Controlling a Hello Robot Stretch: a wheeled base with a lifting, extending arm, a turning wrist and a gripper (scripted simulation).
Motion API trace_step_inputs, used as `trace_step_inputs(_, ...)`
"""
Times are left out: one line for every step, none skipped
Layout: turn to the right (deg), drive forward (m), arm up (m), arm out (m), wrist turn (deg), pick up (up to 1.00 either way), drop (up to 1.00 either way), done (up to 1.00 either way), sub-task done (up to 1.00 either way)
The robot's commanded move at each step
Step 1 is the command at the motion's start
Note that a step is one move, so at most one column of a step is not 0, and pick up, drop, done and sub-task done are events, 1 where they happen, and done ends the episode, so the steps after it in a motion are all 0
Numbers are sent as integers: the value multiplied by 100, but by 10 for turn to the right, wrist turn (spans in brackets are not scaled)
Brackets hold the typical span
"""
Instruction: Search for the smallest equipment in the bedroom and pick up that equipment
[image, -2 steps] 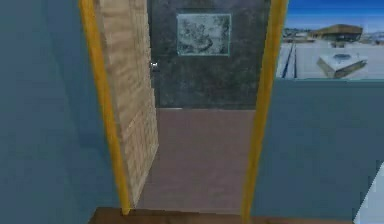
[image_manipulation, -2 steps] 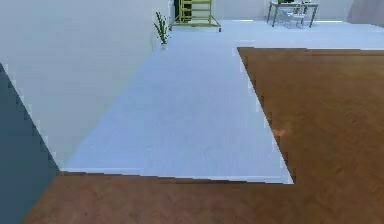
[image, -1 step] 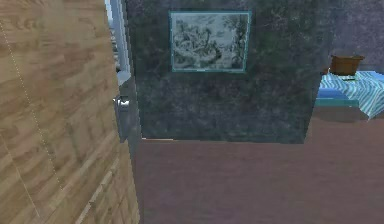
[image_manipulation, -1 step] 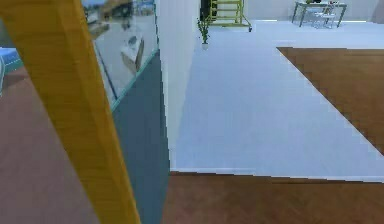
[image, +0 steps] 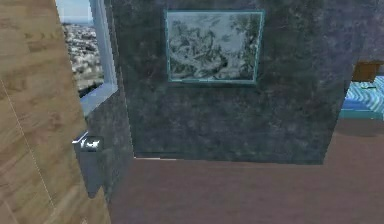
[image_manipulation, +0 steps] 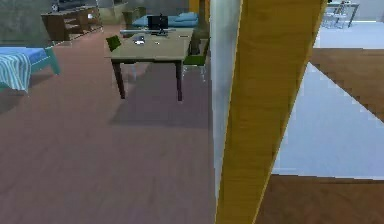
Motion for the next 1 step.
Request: trace_step_inputs(360,0,0,0,0,0,0,0,0)
